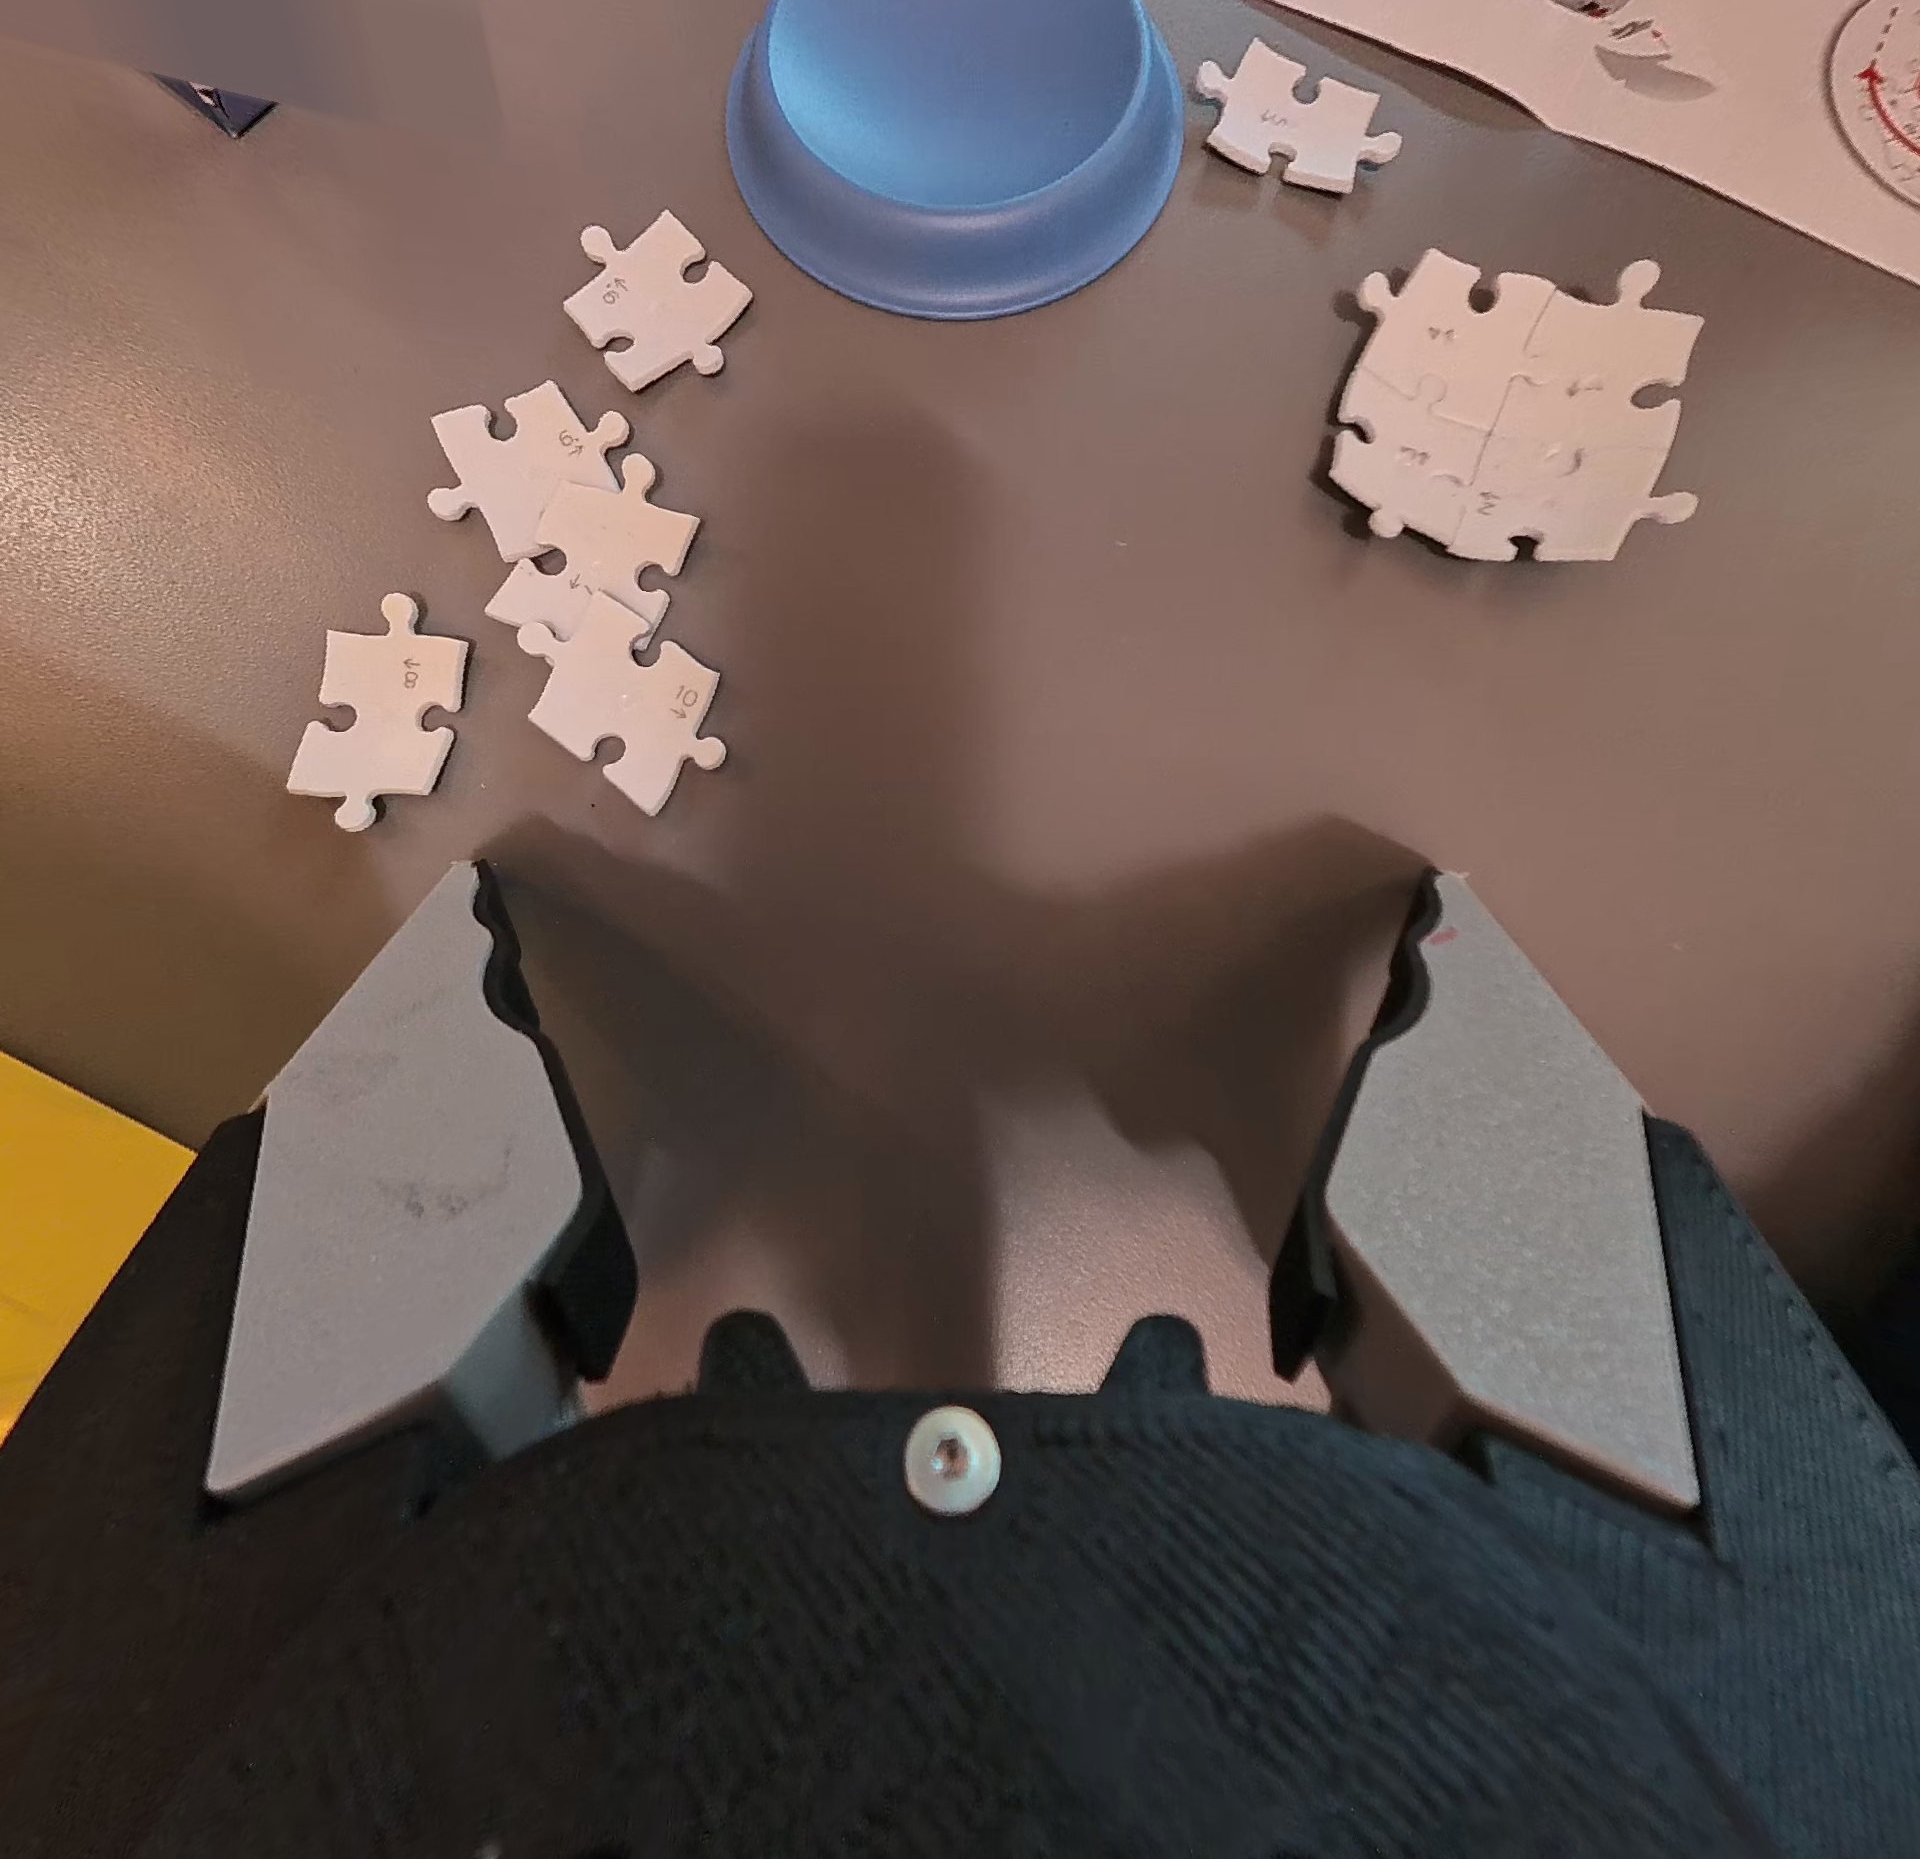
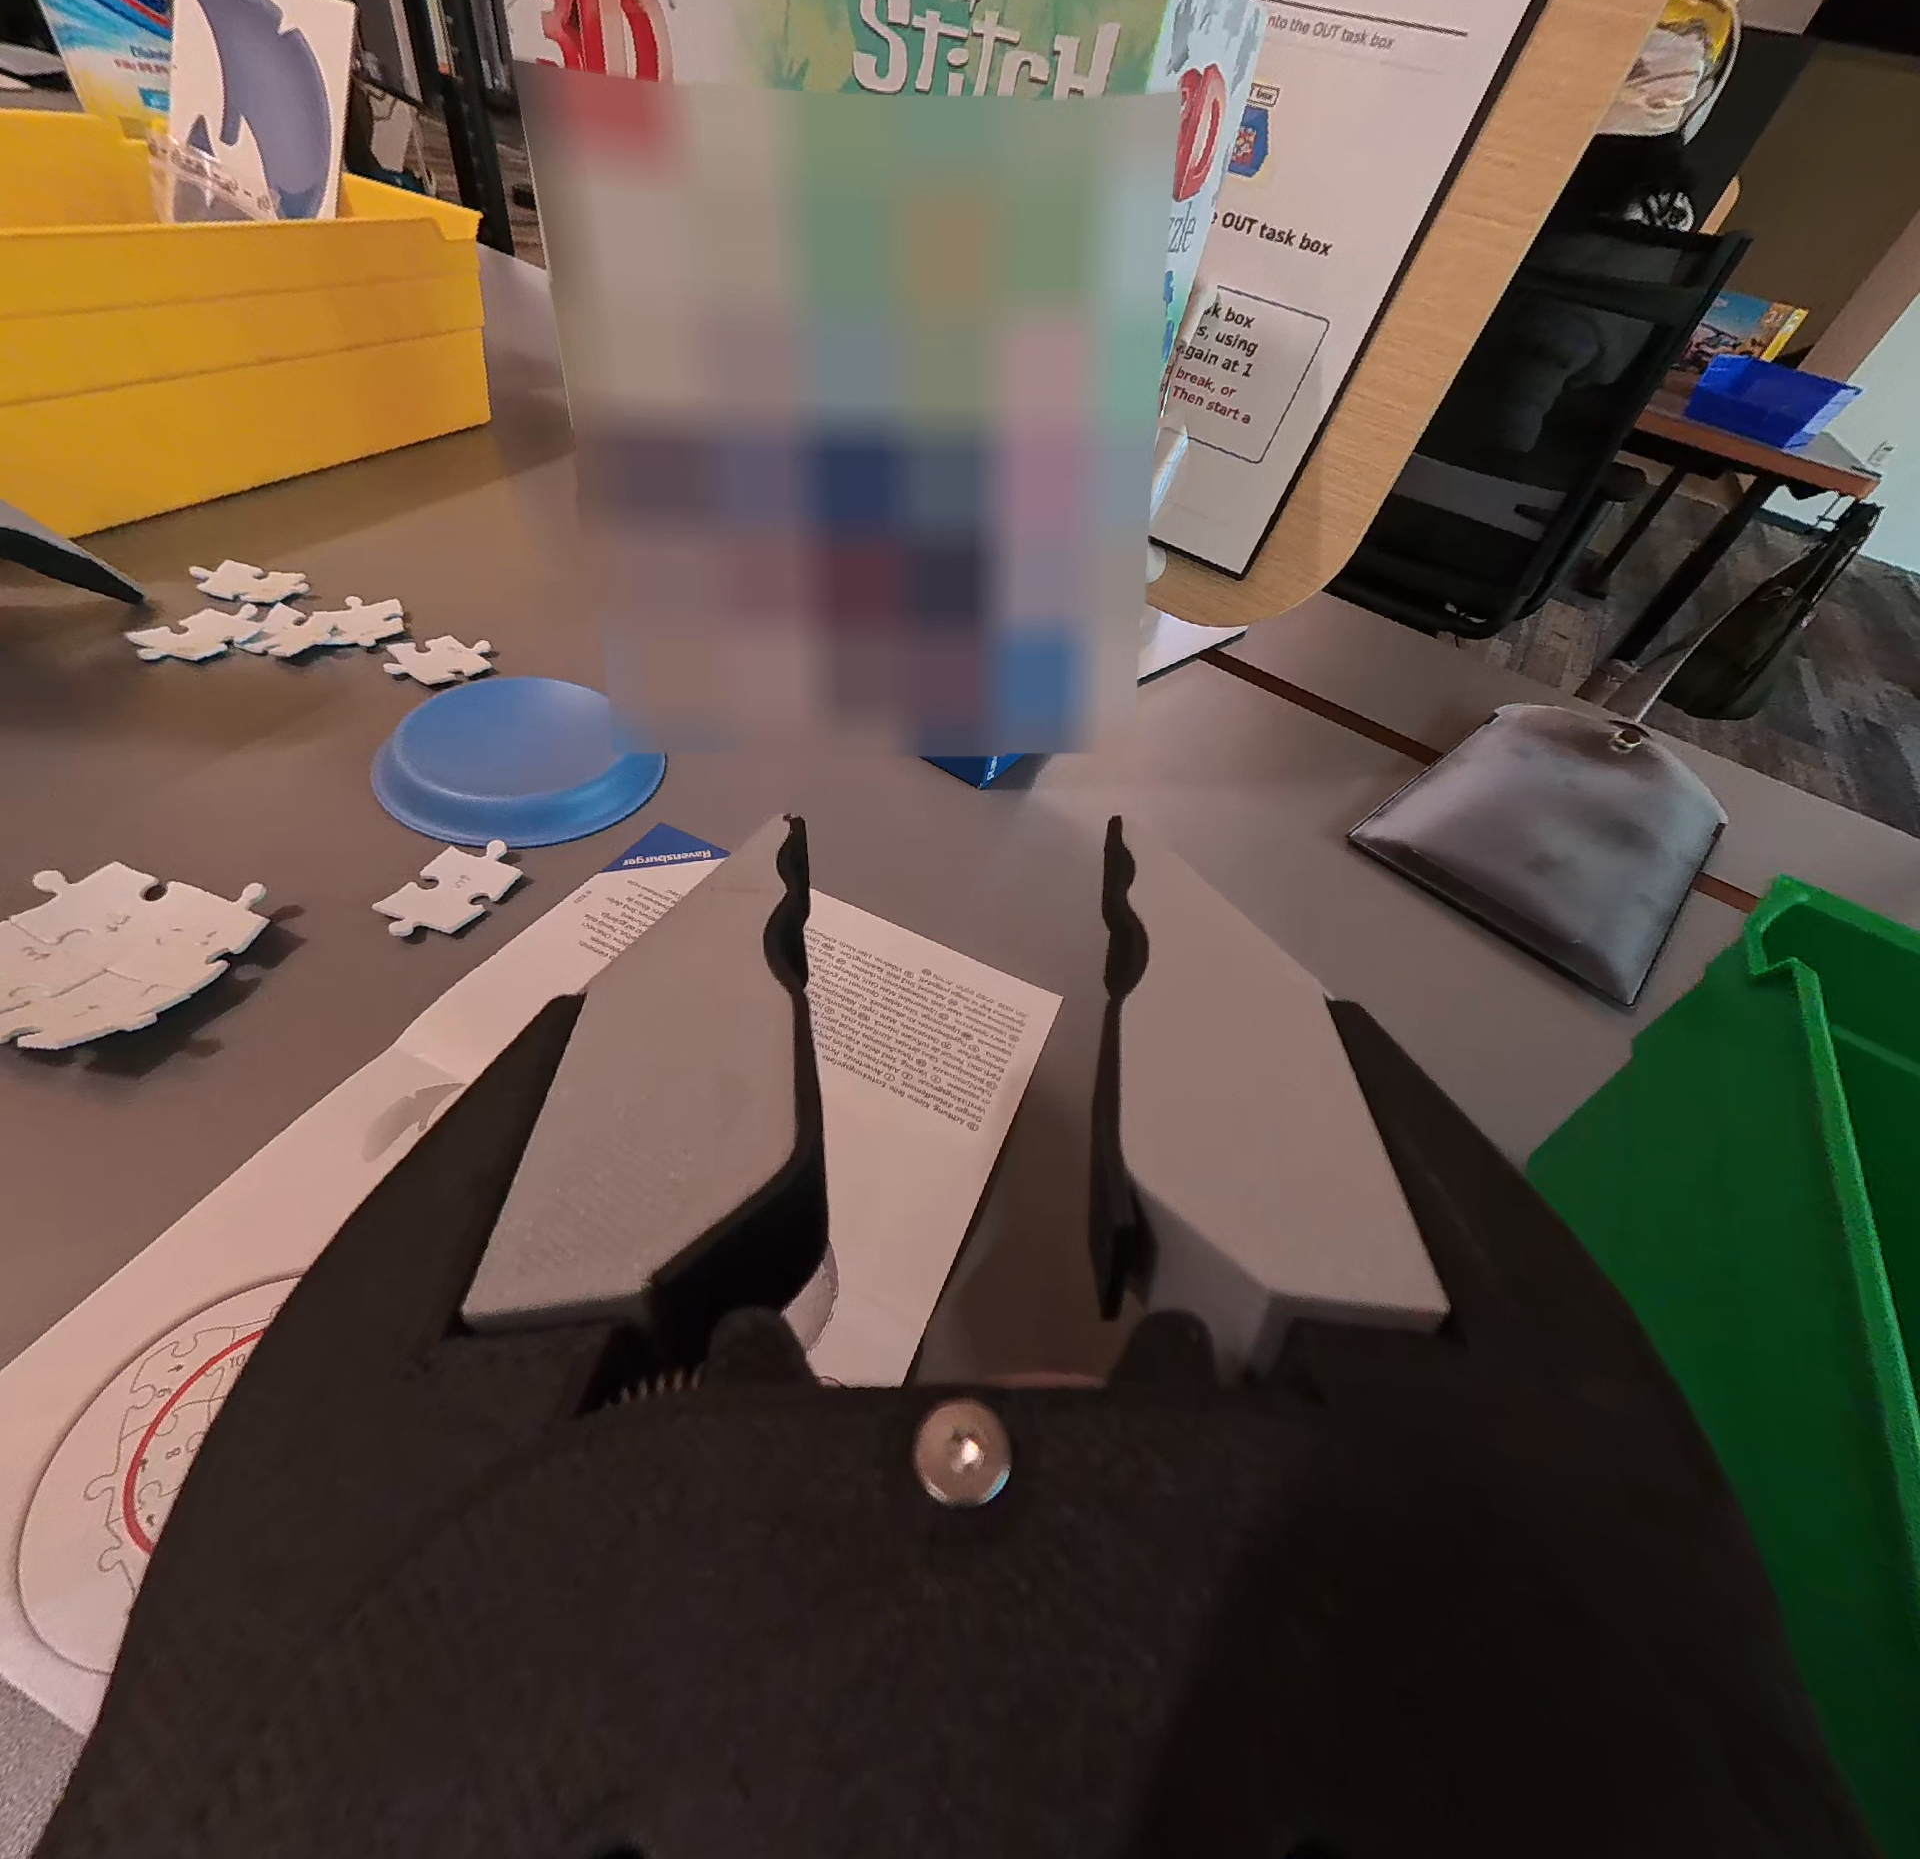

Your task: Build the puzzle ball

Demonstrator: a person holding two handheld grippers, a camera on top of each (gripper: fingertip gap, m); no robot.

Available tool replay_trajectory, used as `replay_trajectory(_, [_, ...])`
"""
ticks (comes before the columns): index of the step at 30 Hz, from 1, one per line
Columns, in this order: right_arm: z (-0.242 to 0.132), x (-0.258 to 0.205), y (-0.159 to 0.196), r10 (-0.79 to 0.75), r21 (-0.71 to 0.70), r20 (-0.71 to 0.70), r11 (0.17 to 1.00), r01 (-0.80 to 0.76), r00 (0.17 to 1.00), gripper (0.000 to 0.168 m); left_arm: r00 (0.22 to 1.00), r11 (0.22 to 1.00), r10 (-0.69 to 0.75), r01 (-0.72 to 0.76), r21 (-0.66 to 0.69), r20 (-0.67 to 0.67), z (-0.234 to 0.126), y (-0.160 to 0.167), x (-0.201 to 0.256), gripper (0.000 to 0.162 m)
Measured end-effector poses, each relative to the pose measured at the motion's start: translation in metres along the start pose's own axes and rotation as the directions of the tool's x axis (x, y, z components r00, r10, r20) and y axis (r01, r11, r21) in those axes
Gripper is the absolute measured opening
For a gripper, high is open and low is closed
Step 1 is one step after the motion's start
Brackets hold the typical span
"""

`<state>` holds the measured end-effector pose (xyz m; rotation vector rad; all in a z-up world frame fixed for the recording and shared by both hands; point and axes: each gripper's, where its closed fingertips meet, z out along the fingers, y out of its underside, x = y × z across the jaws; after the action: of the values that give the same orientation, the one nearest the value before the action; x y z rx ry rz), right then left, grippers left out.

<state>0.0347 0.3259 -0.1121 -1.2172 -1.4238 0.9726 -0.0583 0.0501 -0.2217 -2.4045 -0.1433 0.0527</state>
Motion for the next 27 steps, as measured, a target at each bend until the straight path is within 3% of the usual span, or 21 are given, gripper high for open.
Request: replay_trajectory(27, [0.0013, -0.009, 0.0015, 0.004, -0.009, 0.05, 1.0, -0.004, 0.999, 0.055, 1.0, 1.0, 0.0, 0.0, 0.0, 0.0, -0.0001, -0.0002, 0.0002, 0.159])
